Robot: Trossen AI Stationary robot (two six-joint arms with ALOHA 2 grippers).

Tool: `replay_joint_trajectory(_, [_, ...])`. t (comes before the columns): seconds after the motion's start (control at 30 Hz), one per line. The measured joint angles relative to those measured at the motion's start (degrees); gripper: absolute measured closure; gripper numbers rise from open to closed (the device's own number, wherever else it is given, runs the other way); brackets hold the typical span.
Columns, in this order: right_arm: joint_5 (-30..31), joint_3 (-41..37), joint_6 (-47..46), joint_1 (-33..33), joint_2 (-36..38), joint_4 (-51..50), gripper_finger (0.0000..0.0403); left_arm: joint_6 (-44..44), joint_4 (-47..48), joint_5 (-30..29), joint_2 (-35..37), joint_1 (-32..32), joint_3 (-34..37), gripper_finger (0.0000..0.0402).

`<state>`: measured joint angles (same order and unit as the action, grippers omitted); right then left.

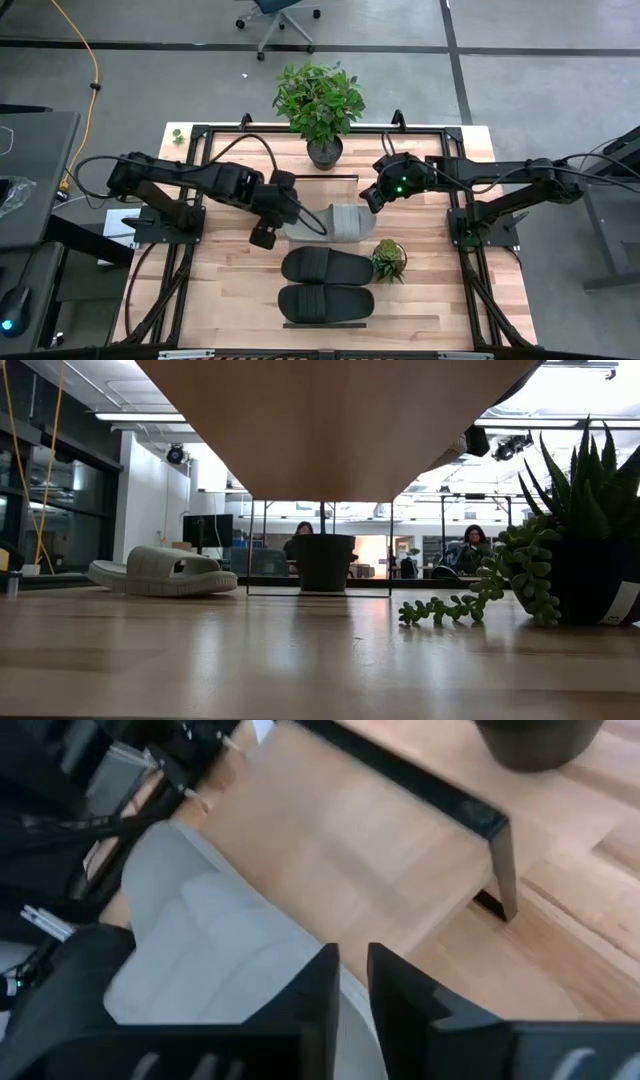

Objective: Pick and place slides into the shelf
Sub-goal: Put the bottom gray slide into the shelf

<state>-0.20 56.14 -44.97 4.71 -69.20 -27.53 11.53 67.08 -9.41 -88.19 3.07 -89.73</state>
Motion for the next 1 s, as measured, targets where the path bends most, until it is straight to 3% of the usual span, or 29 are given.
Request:
replay_joint_trajectory(0.17, [-1.41,0.00,0.39,-0.44,-1.34,1.92,0.0374,-0.05,1.64,-1.08,2.03,0.71,-0.04,0.0346])
replay_joint_trajectory(1.0, [-6.68,-0.02,0.15,-2.82,-6.22,8.59,0.0375,-1.29,3.49,-2.34,4.75,0.70,-0.09,0.0346])
